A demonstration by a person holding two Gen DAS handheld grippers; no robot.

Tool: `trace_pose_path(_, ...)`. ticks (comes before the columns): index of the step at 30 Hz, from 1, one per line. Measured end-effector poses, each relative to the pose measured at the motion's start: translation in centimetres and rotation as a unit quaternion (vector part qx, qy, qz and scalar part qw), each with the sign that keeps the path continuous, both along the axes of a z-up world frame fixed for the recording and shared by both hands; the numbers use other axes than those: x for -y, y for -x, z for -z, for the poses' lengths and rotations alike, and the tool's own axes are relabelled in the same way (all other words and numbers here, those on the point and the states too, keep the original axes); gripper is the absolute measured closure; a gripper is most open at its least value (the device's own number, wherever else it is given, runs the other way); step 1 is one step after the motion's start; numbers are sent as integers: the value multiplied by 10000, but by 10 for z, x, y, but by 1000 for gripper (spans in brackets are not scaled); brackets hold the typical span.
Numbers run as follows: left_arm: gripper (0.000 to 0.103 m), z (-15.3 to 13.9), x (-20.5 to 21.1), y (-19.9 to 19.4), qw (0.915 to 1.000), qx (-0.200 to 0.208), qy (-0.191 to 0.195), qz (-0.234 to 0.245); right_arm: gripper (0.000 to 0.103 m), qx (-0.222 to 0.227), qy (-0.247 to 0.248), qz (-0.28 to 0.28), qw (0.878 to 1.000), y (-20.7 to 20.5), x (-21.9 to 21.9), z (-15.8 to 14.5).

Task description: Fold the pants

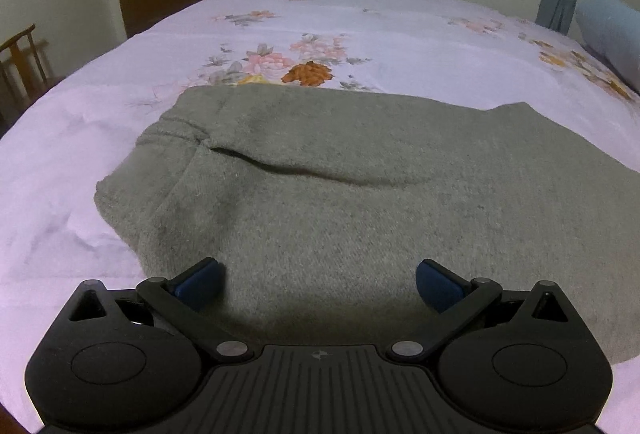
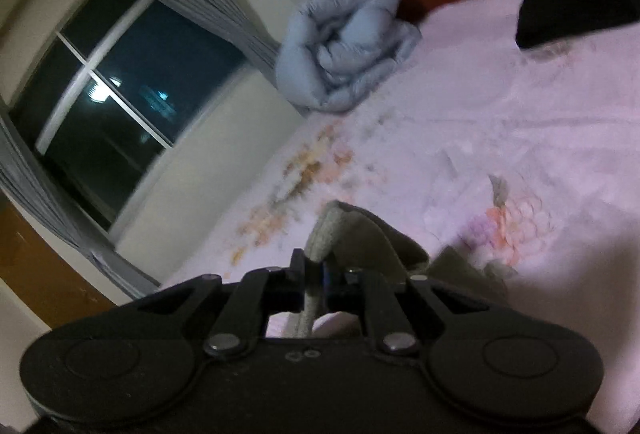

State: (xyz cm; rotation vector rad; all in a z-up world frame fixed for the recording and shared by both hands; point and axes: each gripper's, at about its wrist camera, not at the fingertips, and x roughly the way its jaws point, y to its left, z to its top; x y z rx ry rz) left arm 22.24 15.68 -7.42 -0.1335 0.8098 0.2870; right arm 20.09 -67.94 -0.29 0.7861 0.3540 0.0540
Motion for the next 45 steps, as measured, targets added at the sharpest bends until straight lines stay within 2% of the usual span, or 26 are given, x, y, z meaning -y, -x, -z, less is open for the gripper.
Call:
trace_pose_path(2, 0, 2, -1, 3, 10000, 42, 23, 26, 103, -450, -105, 139, 9988, 4, 9, 32)
trace_pose_path(4, 0, 2, -1, 2, 10000, 40, 37, 44, 103, -1190, -447, 336, 9913, 5, 23, 80)
trace_pose_path(5, 0, 2, -1, 2, 10000, 27, 43, 55, 103, -1422, -652, 404, 9869, 8, 29, 101)
trace_pose_path(7, 0, 1, -3, 0, 9999, -5, 46, 97, 103, -1246, -902, 420, 9872, 19, 32, 115)
trace_pose_path(11, 0, 1, -5, 0, 9999, -10, 58, 128, 102, -1207, -585, 425, 9901, 14, 23, 96)
trace_pose_path(14, 0, 2, -4, 0, 9999, 8, 47, 117, 102, -815, -242, 229, 9961, -5, 17, 56)
trace_pose_path(19, 0, 3, -3, 1, 9999, 27, 47, 108, 102, -161, 88, -267, 9995, -45, -3, -24)
trace_pose_path(22, 0, 3, -5, 1, 9999, 42, 61, 117, 102, 191, 177, -359, 9990, -41, -10, -46)
trace_pose_path(24, 0, 4, -5, 2, 9999, 72, 64, 110, 102, 90, 51, -256, 9996, -30, -4, -33)
trace_pose_path(25, 0, 4, -5, 3, 9999, 94, 58, 109, 102, -111, 51, -157, 9998, -24, 2, -15)
trace_pose_path(27, 0, 5, -4, 5, 9998, 160, 54, 113, 102, -721, -35, 50, 9974, -19, 15, 30)
trace_pose_path(29, 0, 6, -4, 8, 9997, 214, 48, 141, 102, -1394, -317, 262, 9894, -14, 32, 79)
trace_pose_path(30, 0, 5, -4, 8, 9996, 211, 51, 153, 102, -1485, -572, 372, 9866, -6, 40, 98)
trace_pose_path(31, 0, 5, -4, 8, 9997, 197, 54, 161, 103, -1328, -851, 383, 9867, 1, 46, 108)
trace_pose_path(33, 0, 5, -4, 8, 9997, 164, 59, 149, 101, -1194, -897, 411, 9879, 7, 47, 109)
trace_pose_path(38, 0, 3, -2, 7, 9998, 150, 65, 92, 102, -698, -689, 265, 9948, 4, 41, 74)
trace_pose_path(40, 0, 2, -5, 8, 9997, 136, 160, 113, 102, -655, -721, 203, 9950, 4, 42, 65)
trace_pose_path(41, 0, 1, -6, 8, 9996, 132, 180, 145, 102, -732, -676, 204, 9948, 2, 41, 63)
trace_pose_path(42, 0, 2, -7, 8, 9996, 127, 183, 185, 102, -994, -531, 254, 9933, -1, 42, 66)
trace_pose_path(45, 0, 1, -10, 9, 9994, 111, 205, 271, 102, -1332, -768, 463, 9870, 0, 50, 87)
